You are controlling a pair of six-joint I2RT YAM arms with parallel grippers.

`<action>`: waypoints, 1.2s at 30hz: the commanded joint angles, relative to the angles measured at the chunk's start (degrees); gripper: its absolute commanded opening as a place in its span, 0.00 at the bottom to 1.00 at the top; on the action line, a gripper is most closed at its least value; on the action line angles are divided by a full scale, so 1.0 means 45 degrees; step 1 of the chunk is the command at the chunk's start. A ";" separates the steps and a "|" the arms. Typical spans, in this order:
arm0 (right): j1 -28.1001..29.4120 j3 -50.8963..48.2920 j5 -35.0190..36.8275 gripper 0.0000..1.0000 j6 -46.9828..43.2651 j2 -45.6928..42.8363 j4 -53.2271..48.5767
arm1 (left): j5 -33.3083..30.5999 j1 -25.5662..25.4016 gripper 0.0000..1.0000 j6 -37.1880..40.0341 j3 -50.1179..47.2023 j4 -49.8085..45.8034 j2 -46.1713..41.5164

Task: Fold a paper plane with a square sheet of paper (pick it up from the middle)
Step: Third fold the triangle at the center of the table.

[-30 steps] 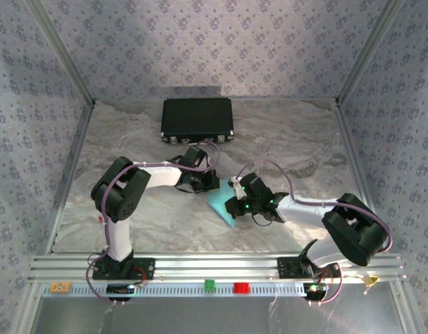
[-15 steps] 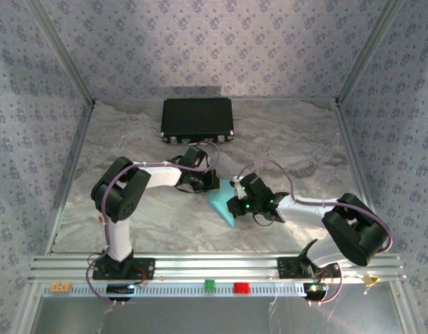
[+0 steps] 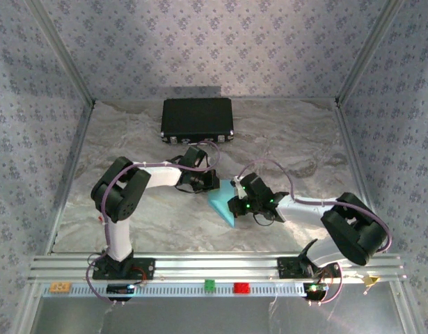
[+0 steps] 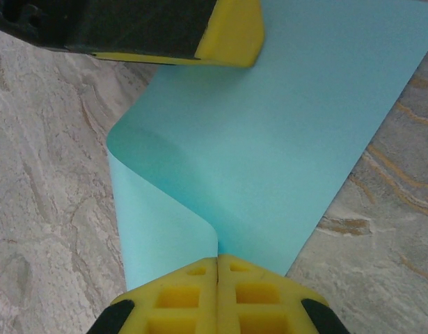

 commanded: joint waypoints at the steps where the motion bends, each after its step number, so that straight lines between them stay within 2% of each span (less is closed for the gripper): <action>1: -0.0104 0.0203 0.0121 0.01 0.0132 0.0214 -0.0234 | -0.0412 -0.0081 0.05 0.0059 -0.0383 -0.0663 0.0078; 36: -0.0275 0.0499 -0.0511 0.01 0.0073 0.0561 -0.0292 | -0.0390 -0.0070 0.05 0.0018 -0.0384 -0.0624 0.0097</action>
